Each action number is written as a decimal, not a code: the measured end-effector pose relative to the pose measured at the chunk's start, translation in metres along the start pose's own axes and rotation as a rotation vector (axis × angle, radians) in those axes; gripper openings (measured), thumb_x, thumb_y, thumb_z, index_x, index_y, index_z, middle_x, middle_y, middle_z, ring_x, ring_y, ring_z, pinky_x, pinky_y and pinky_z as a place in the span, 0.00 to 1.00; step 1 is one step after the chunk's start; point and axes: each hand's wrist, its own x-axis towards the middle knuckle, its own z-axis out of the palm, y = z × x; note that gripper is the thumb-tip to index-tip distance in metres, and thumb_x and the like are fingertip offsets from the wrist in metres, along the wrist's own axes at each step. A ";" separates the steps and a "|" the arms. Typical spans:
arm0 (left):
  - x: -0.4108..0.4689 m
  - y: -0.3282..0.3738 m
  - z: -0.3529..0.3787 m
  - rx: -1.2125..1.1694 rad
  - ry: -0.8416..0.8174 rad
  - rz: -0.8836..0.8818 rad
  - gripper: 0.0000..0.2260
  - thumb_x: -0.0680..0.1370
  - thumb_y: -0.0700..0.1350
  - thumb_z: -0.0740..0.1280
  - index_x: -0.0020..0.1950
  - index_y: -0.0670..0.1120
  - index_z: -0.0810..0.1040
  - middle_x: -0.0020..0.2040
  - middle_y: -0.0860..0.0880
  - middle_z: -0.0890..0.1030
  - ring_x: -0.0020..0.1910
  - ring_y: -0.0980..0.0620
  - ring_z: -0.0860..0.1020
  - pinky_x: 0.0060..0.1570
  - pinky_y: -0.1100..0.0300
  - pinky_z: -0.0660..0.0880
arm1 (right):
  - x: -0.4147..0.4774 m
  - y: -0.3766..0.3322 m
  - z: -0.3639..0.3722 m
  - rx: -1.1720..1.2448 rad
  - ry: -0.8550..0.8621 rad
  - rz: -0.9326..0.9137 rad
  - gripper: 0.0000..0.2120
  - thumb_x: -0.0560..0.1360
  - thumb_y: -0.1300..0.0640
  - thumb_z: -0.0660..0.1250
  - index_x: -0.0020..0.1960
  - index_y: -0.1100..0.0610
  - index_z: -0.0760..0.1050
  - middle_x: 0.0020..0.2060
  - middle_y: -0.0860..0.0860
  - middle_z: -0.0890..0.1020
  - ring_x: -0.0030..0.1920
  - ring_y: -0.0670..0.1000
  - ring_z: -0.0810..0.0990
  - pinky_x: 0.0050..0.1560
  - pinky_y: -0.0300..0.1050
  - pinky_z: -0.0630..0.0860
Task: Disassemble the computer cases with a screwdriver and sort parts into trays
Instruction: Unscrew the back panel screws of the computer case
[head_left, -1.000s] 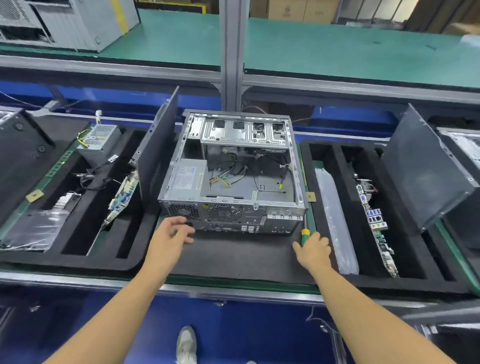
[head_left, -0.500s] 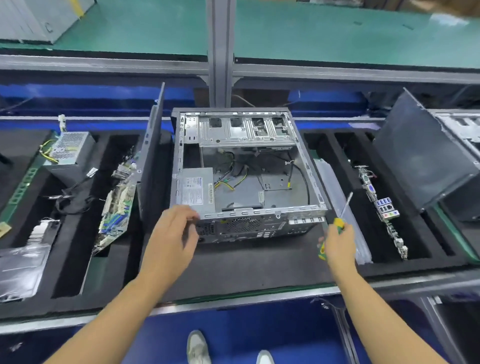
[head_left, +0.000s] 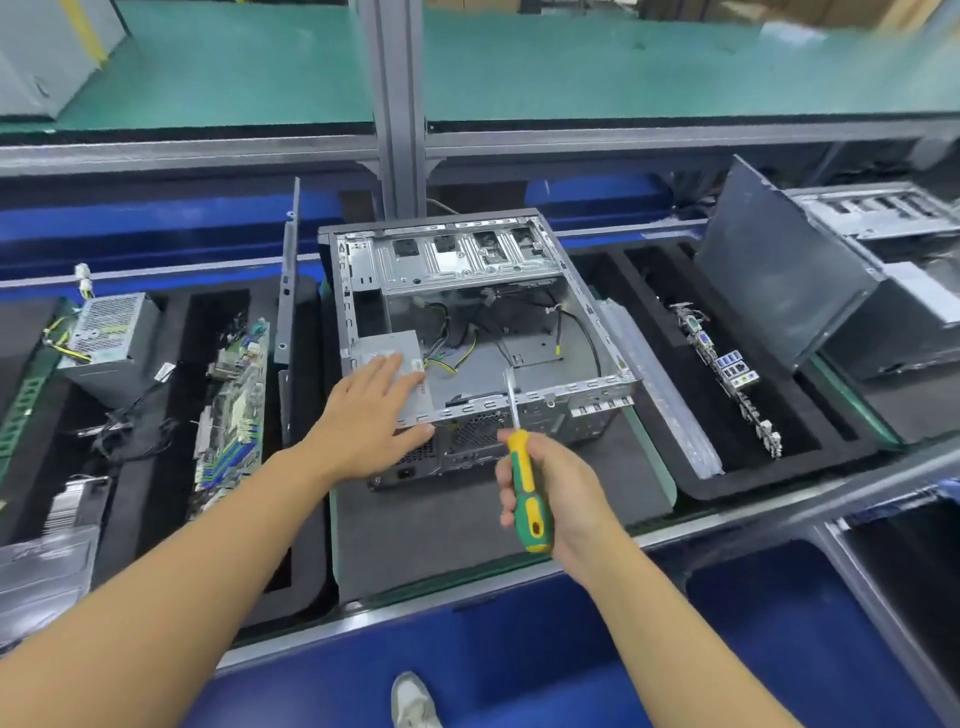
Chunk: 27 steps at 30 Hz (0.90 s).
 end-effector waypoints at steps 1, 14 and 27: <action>-0.001 0.002 0.000 0.022 -0.017 -0.002 0.31 0.81 0.63 0.56 0.81 0.54 0.52 0.82 0.48 0.43 0.80 0.49 0.42 0.77 0.48 0.45 | -0.006 0.008 0.003 -0.018 -0.004 0.012 0.10 0.83 0.58 0.60 0.60 0.61 0.76 0.35 0.57 0.77 0.29 0.54 0.74 0.27 0.45 0.74; -0.003 -0.007 0.008 0.050 0.077 0.121 0.23 0.79 0.64 0.62 0.73 0.69 0.63 0.81 0.61 0.50 0.80 0.44 0.48 0.74 0.46 0.48 | -0.022 0.062 0.029 -0.723 0.065 -0.109 0.09 0.83 0.49 0.56 0.56 0.44 0.74 0.38 0.47 0.79 0.27 0.47 0.74 0.30 0.44 0.74; -0.004 -0.006 0.022 0.063 0.304 0.140 0.18 0.76 0.66 0.64 0.64 0.65 0.75 0.77 0.58 0.64 0.77 0.40 0.60 0.69 0.44 0.55 | -0.018 0.088 0.036 -0.847 0.322 -0.211 0.11 0.83 0.46 0.55 0.62 0.39 0.73 0.43 0.41 0.80 0.42 0.48 0.76 0.45 0.50 0.75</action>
